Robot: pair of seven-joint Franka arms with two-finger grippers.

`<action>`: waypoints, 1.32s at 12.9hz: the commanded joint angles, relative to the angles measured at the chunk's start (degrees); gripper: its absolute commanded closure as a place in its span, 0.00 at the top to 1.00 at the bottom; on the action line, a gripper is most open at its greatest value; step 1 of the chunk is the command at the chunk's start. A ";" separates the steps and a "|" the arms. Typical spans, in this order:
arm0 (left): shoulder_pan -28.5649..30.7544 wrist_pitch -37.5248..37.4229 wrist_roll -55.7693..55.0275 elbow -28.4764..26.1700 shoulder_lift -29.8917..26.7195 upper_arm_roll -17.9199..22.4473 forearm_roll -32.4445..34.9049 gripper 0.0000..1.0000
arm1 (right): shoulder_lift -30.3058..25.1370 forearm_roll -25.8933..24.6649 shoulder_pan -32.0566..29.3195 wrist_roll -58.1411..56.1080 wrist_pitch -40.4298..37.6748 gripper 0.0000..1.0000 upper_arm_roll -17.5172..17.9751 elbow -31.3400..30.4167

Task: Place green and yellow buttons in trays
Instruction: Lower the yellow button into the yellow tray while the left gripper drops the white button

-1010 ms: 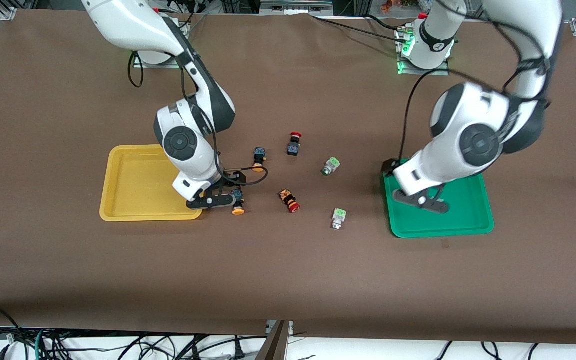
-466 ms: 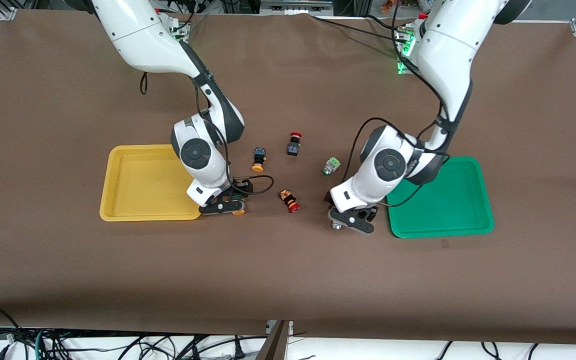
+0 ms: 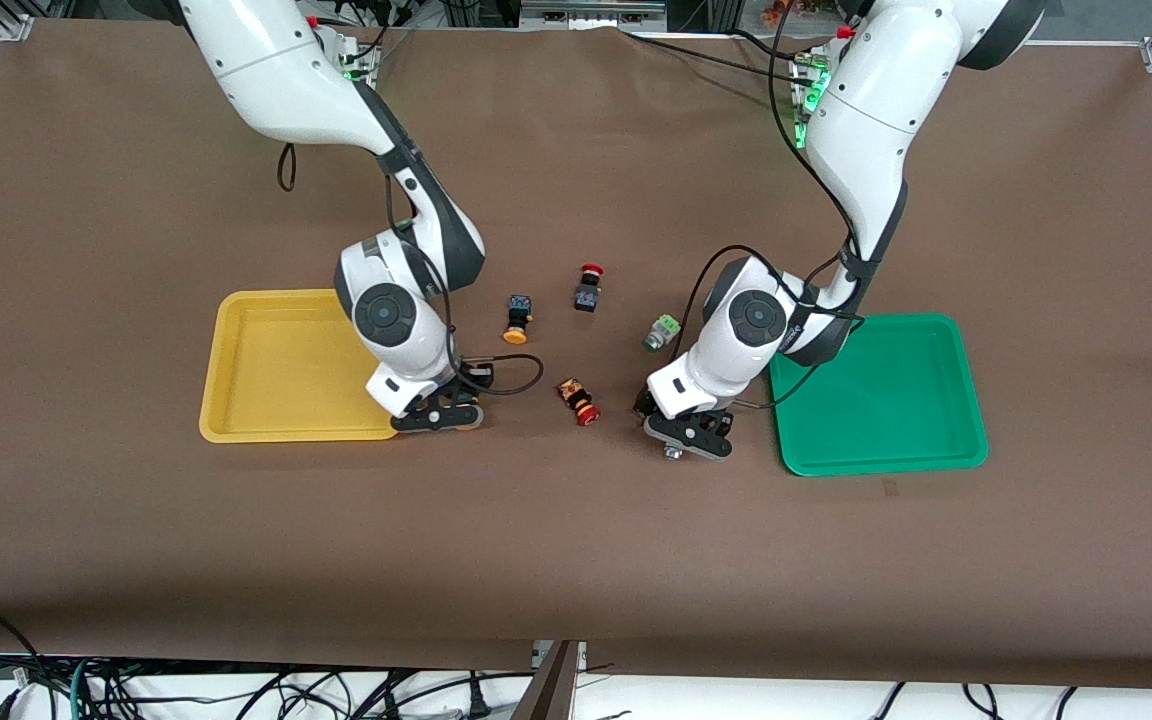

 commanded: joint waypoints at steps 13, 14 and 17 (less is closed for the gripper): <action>15.03 -36.70 19.33 -0.80 -10.87 1.54 8.21 0.05 | -13.87 0.87 -4.47 -8.33 -7.61 0.90 -5.90 -15.08; 16.27 -36.17 21.10 -0.80 -9.55 0.93 7.68 0.10 | -13.70 0.95 -3.68 -4.64 -9.82 0.90 -4.50 -12.96; 16.20 -36.52 20.60 -0.71 -9.36 0.83 7.68 1.00 | -13.09 1.56 -2.01 10.38 -9.23 0.90 1.21 -11.62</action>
